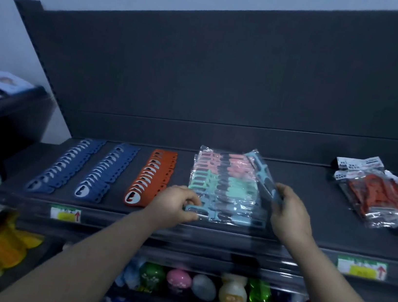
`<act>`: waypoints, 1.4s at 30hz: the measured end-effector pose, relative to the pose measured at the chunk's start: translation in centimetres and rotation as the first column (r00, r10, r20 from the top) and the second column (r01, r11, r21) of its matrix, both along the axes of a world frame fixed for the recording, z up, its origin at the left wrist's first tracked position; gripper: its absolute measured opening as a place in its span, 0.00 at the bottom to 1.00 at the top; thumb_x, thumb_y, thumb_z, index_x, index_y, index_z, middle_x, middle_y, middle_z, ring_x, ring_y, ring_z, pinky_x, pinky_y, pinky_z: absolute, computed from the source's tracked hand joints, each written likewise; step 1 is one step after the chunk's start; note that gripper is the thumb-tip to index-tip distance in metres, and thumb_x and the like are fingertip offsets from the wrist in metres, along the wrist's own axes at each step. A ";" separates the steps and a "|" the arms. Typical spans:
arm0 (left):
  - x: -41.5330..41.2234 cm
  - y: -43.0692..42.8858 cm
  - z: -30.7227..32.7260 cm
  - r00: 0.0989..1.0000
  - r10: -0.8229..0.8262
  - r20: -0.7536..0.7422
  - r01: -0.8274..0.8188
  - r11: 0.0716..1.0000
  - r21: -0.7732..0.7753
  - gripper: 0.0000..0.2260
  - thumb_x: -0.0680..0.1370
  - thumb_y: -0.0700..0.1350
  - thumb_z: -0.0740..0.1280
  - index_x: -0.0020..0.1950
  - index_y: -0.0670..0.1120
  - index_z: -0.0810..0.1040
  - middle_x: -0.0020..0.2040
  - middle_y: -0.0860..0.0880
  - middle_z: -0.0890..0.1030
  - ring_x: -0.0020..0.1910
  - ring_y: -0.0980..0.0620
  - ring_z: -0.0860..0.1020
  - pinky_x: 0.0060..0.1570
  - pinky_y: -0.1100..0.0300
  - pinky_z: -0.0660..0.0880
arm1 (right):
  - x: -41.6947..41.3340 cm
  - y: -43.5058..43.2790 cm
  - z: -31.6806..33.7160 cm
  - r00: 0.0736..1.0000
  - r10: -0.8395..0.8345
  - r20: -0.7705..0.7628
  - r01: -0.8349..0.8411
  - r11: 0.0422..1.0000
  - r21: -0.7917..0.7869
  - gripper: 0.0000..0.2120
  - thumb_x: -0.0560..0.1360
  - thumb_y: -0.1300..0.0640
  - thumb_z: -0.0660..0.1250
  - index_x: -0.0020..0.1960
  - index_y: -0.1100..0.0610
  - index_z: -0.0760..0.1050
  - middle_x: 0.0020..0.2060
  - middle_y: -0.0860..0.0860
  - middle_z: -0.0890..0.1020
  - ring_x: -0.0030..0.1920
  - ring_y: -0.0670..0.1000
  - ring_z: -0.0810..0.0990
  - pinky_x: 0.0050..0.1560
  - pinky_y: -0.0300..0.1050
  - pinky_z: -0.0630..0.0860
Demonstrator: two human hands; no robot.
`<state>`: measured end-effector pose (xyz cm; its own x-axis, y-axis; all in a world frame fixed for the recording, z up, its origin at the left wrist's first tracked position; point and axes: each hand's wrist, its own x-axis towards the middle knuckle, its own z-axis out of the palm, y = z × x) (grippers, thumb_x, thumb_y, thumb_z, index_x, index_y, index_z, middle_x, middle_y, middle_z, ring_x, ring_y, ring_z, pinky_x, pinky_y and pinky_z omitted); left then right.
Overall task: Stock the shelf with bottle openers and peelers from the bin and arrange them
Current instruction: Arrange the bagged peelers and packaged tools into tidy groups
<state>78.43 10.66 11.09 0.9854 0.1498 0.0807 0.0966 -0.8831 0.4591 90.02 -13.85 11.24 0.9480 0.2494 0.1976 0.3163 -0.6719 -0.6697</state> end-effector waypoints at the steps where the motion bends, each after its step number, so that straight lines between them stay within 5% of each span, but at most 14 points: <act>1: 0.0 -0.1 -0.1 1.000 -0.002 0.003 0.002 1.000 0.019 0.15 0.71 0.50 0.74 0.57 0.50 0.81 0.48 0.55 0.76 0.49 0.57 0.76 0.52 0.58 0.75 | -0.6 0.0 -0.1 0.999 0.020 0.032 -0.020 1.000 -0.011 0.22 0.76 0.64 0.61 0.68 0.52 0.69 0.62 0.52 0.77 0.63 0.58 0.72 0.59 0.56 0.70; 7: 0.6 -0.2 -1.4 0.997 0.044 0.061 -0.046 0.998 0.030 0.13 0.72 0.48 0.74 0.57 0.51 0.81 0.53 0.52 0.77 0.54 0.53 0.76 0.57 0.57 0.74 | -3.1 -0.3 0.0 0.983 0.106 0.149 -0.088 0.988 -0.127 0.23 0.75 0.64 0.62 0.65 0.46 0.70 0.58 0.45 0.78 0.60 0.52 0.72 0.54 0.50 0.65; 12: 0.7 0.4 -1.3 0.996 0.079 0.036 -0.074 0.991 -0.109 0.19 0.69 0.45 0.78 0.59 0.49 0.80 0.52 0.53 0.74 0.53 0.54 0.75 0.55 0.61 0.73 | -3.6 -0.1 -0.2 0.950 0.276 0.146 -0.233 0.938 -0.257 0.23 0.73 0.67 0.63 0.61 0.45 0.73 0.58 0.40 0.78 0.59 0.51 0.74 0.57 0.50 0.67; 19: -1.3 2.1 -1.5 0.981 0.170 0.091 -0.137 0.948 -0.289 0.13 0.76 0.39 0.69 0.59 0.48 0.80 0.52 0.49 0.80 0.42 0.55 0.78 0.45 0.66 0.75 | -4.0 2.4 -1.3 0.913 0.403 0.071 -0.355 0.866 -0.353 0.21 0.76 0.63 0.61 0.61 0.41 0.72 0.59 0.40 0.76 0.63 0.47 0.71 0.53 0.46 0.64; 23: -2.0 1.4 -1.6 0.985 0.158 0.075 -0.120 0.922 -0.369 0.13 0.74 0.44 0.73 0.58 0.48 0.81 0.48 0.50 0.79 0.40 0.57 0.77 0.45 0.66 0.77 | -4.1 3.4 -1.8 0.928 0.363 0.082 -0.308 0.873 -0.378 0.23 0.74 0.64 0.63 0.61 0.40 0.73 0.58 0.42 0.76 0.63 0.49 0.70 0.51 0.46 0.62; 31: -1.3 -0.1 -1.8 0.970 0.212 0.118 -0.182 0.958 -0.220 0.10 0.72 0.40 0.74 0.52 0.47 0.80 0.46 0.52 0.78 0.40 0.56 0.76 0.46 0.64 0.76 | -4.1 3.7 -2.5 0.933 0.344 0.104 -0.316 0.923 -0.219 0.15 0.75 0.61 0.66 0.56 0.44 0.79 0.53 0.46 0.79 0.59 0.53 0.73 0.55 0.49 0.69; 34: -0.8 -0.3 -1.7 0.978 0.195 0.079 -0.179 0.969 -0.169 0.08 0.72 0.42 0.75 0.50 0.47 0.81 0.46 0.52 0.77 0.41 0.57 0.76 0.49 0.61 0.76 | -4.1 3.4 -2.0 0.938 0.339 0.072 -0.308 0.912 -0.270 0.14 0.75 0.59 0.66 0.56 0.43 0.79 0.56 0.45 0.75 0.61 0.53 0.70 0.57 0.48 0.67; 36: -0.8 -0.1 -1.5 0.974 0.217 0.067 -0.202 0.962 -0.184 0.10 0.72 0.46 0.75 0.52 0.47 0.81 0.49 0.52 0.77 0.44 0.56 0.77 0.50 0.61 0.76 | -4.0 3.3 -1.7 0.960 0.268 0.088 -0.225 0.916 -0.332 0.13 0.76 0.50 0.66 0.60 0.41 0.77 0.64 0.47 0.71 0.67 0.53 0.64 0.61 0.50 0.64; 39: -0.7 0.1 -1.3 0.962 0.268 0.056 -0.256 0.954 -0.158 0.20 0.74 0.52 0.72 0.64 0.47 0.76 0.57 0.50 0.76 0.53 0.53 0.78 0.57 0.56 0.75 | -4.0 3.2 -1.8 0.993 0.108 -0.036 -0.114 0.918 -0.380 0.33 0.77 0.39 0.60 0.77 0.48 0.54 0.77 0.57 0.53 0.76 0.59 0.50 0.73 0.55 0.55; 42: -0.2 0.0 -1.6 0.967 0.256 -0.001 -0.253 0.956 -0.145 0.23 0.76 0.52 0.69 0.69 0.47 0.73 0.62 0.48 0.78 0.58 0.50 0.78 0.59 0.54 0.75 | -4.2 3.7 -2.2 0.981 0.083 -0.173 -0.149 0.897 -0.416 0.39 0.78 0.39 0.56 0.78 0.57 0.43 0.76 0.62 0.48 0.76 0.62 0.52 0.73 0.53 0.55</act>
<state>78.22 10.68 9.51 0.9117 0.4069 0.0571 0.3007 -0.7554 0.5821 85.79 -10.14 9.04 0.9170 0.3883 -0.0913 0.3299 -0.8669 -0.3736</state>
